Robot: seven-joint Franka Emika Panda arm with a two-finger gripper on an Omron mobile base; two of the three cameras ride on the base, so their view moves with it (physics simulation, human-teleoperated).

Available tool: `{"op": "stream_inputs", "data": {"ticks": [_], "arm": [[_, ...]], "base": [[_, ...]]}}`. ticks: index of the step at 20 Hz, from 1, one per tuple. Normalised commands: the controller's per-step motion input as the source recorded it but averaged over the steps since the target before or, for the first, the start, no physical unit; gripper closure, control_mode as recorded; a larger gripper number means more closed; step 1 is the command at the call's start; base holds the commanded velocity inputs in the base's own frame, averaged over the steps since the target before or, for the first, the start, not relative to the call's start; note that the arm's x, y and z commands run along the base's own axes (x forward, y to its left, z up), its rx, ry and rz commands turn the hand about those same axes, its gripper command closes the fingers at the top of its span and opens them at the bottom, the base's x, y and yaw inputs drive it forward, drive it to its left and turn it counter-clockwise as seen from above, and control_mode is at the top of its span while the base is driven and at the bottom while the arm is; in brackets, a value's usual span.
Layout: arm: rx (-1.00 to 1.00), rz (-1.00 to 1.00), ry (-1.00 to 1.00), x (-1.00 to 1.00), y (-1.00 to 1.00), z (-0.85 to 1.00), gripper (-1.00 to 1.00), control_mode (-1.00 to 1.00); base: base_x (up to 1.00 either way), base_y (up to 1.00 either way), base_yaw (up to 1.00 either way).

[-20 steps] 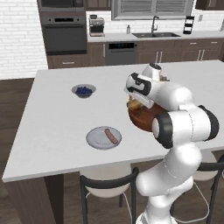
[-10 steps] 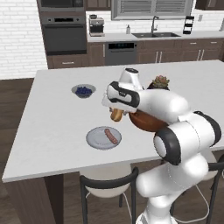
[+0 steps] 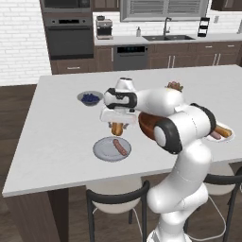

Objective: Place one bun and one sausage from the bowl on each plate.

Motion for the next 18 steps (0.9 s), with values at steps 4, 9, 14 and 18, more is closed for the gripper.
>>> {"op": "stream_inputs", "data": {"ticks": [4, 9, 14, 18], "arm": [[-0.18, 0.0, 0.0, -0.19, 0.37, -0.38, 1.0, -1.0], [-0.09, 0.09, 0.0, -0.29, 0.3, -0.45, 1.0, -1.0], [0.02, 0.08, 0.0, 0.0, 0.0, -0.56, 1.0, -1.0], [0.0, 0.04, 0.0, 0.03, 0.0, -0.39, 1.0, -1.0]], "base": [[0.0, 0.0, 0.0], [0.0, 0.0, 0.0], [0.0, 0.0, 0.0], [0.0, 0.0, 0.0]]}}
